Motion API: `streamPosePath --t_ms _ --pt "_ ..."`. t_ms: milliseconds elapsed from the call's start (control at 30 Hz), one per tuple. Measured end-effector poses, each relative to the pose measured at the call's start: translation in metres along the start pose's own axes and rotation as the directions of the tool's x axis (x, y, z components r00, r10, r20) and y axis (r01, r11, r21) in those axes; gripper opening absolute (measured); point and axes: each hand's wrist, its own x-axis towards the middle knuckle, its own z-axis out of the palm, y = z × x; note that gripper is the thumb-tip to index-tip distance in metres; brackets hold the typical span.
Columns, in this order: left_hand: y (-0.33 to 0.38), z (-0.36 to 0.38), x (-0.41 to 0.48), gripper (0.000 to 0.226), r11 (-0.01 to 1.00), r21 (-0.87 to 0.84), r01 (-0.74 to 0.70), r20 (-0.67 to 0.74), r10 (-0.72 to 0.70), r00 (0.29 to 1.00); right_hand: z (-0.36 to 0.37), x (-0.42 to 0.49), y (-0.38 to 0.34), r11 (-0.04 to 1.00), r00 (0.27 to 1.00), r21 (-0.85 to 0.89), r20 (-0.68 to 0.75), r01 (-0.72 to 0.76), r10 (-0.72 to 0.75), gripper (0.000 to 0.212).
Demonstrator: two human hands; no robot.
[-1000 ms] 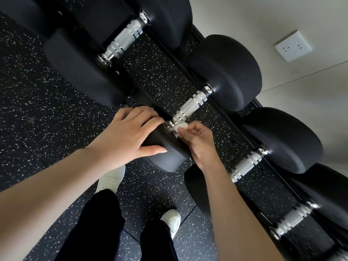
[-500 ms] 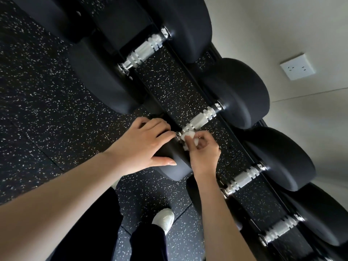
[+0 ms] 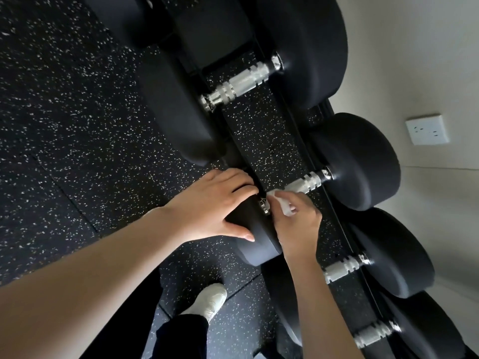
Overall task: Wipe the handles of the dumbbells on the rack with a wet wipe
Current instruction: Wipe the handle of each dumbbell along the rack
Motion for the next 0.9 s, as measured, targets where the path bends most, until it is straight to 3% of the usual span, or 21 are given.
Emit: streamPosePath --t_ms 100,267,433,633,900 --pt "0.000 0.000 0.000 0.082 0.999 -0.017 0.029 0.000 -0.029 1.000 0.001 0.010 -0.007 0.993 0.997 -0.104 0.070 0.051 -0.043 0.009" --pt "-0.002 0.002 0.000 0.081 0.999 -0.016 0.029 -0.037 -0.029 0.999 -0.001 0.012 -0.014 0.935 0.955 -0.354 0.268 -0.029 0.130 0.019" --pt "-0.002 0.003 0.000 0.081 0.998 -0.057 0.032 -0.051 -0.035 0.998 -0.001 0.012 -0.015 0.933 0.924 -0.353 0.328 -0.073 0.196 0.020" --pt "-0.003 0.006 -0.001 0.081 0.997 -0.063 0.037 -0.080 -0.042 0.996 -0.004 0.025 -0.015 0.894 0.906 -0.446 0.396 0.049 0.148 0.024" --pt "-0.005 0.007 0.000 0.081 0.996 -0.087 0.037 -0.094 -0.045 0.995 -0.006 0.045 -0.015 0.881 0.882 -0.467 0.442 0.071 0.163 0.021"
